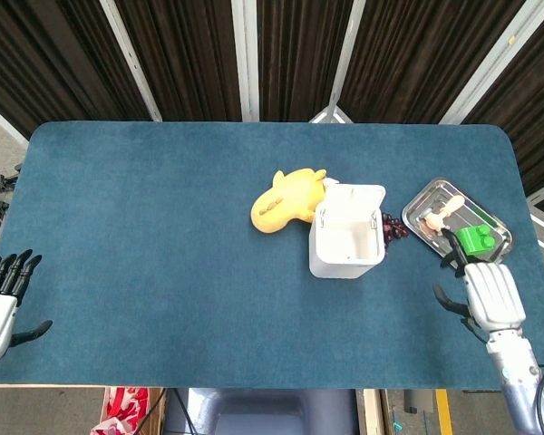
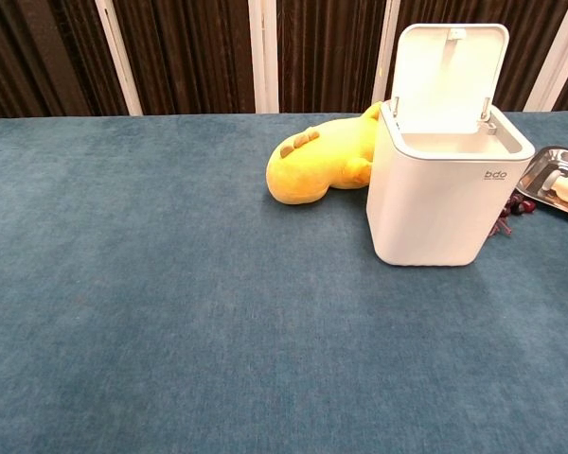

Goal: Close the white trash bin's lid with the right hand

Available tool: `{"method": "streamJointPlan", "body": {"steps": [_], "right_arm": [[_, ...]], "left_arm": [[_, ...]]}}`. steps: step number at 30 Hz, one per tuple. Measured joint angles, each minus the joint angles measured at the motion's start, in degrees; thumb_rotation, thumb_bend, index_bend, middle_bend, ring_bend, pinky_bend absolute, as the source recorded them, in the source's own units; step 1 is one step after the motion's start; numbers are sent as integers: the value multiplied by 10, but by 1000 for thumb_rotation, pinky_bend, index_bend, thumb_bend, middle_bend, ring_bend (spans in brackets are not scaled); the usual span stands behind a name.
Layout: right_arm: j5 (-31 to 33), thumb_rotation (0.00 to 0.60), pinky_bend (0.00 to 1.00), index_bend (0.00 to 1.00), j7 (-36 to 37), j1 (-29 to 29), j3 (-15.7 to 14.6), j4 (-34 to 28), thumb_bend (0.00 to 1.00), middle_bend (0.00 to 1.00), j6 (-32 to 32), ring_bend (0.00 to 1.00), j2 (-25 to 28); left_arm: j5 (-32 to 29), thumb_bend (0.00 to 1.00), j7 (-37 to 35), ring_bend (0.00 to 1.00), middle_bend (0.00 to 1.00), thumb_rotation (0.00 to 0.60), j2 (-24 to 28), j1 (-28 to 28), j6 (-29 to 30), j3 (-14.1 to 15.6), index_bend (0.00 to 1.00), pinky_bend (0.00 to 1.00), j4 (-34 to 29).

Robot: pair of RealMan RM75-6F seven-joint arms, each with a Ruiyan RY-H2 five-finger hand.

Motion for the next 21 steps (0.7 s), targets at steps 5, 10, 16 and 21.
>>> {"method": "streamJointPlan", "body": {"steps": [5, 10, 16, 21], "right_arm": [[91, 600, 737, 0, -16, 52, 47, -41, 520, 693, -52, 743, 24], [178, 600, 745, 0, -54, 111, 87, -60, 524, 703, -88, 752, 33], [296, 600, 745, 0, -95, 180, 120, -62, 526, 703, -116, 752, 24], [394, 600, 745, 0, -124, 234, 136, -51, 562, 704, -131, 754, 7]], "left_arm": [[-2, 0, -1, 0, 0, 600, 0, -4, -9, 0, 0, 0, -2], [-10, 0, -6, 0, 0, 600, 2, -7, -17, -2, 0, 0, -6], [-15, 0, -10, 0, 0, 600, 3, -11, -25, -3, 0, 0, -8], [-19, 0, -14, 0, 0, 600, 4, -12, -27, -5, 0, 0, -7]]}}
